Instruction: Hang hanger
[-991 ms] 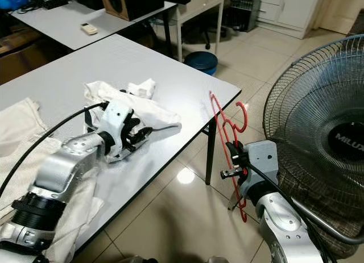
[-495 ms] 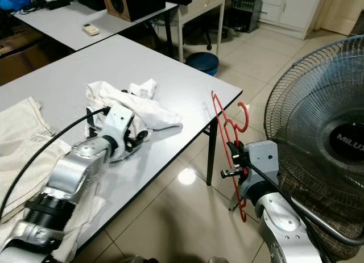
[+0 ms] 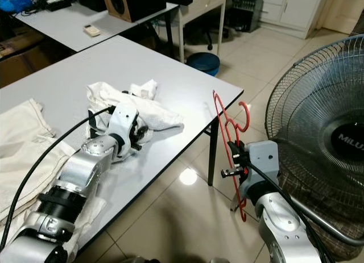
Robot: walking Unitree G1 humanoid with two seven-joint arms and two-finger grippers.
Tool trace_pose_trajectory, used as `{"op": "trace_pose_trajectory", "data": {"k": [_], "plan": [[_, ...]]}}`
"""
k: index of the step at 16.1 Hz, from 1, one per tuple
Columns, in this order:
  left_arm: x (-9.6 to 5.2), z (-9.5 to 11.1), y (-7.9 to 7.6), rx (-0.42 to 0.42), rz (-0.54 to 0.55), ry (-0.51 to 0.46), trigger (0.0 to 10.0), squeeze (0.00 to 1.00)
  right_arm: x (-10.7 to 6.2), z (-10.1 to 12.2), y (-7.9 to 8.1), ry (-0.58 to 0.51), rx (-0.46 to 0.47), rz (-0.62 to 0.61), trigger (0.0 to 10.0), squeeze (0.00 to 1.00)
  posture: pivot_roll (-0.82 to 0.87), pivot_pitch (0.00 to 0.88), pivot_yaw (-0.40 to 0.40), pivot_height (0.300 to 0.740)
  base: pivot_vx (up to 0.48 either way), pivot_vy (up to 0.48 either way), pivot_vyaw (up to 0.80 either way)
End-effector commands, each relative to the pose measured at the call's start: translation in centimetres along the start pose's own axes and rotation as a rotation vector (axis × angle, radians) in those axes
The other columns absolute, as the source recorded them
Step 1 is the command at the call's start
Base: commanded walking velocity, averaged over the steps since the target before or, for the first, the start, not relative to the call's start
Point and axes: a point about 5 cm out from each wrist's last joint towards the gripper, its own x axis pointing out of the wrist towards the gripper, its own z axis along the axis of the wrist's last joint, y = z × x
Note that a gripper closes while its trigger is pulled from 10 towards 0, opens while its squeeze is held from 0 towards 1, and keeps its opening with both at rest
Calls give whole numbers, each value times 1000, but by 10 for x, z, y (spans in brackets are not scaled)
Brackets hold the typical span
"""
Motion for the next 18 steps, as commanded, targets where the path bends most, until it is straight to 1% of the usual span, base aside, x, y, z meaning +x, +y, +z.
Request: {"op": "trace_pose_trajectory", "data": {"k": [1,7,11,12,13,14,15,16,17,18], "plan": [[-1,1,11,14,36,-9,0,0,-2,3,0,-18,-4,-8,10000,0,-254,17,140,740,0,0,0],[0,-1,17,34,38,-16,0,0,-1,3,0,-20,-4,-10,10000,0,-256,9,144,740,0,0,0],[0,-5,24,36,37,-14,0,0,-1,2,2,-19,1,-9,10000,0,-253,5,149,740,0,0,0],[-1,-6,32,43,36,-10,0,0,-2,1,3,-18,10,-15,10000,0,-247,10,163,740,0,0,0],[-1,-6,32,43,36,-10,0,0,-2,1,3,-18,10,-15,10000,0,-247,10,163,740,0,0,0],[-2,-5,37,46,39,-9,0,0,-2,0,4,-18,16,-20,10000,0,-246,11,166,740,0,0,0],[-1,0,52,57,55,-11,0,0,-2,-1,5,-20,26,-29,10000,0,-237,16,181,740,0,0,0],[-1,10,72,78,89,-18,0,0,-2,-2,6,-23,39,-40,10000,0,-228,18,198,740,0,0,0],[-2,17,86,90,113,-25,0,0,-1,-2,7,-25,47,-47,10000,0,-228,18,198,740,0,0,0],[-5,51,120,193,206,-51,0,0,2,-3,7,-31,60,-76,10000,0,-211,15,232,740,0,0,0]]}}
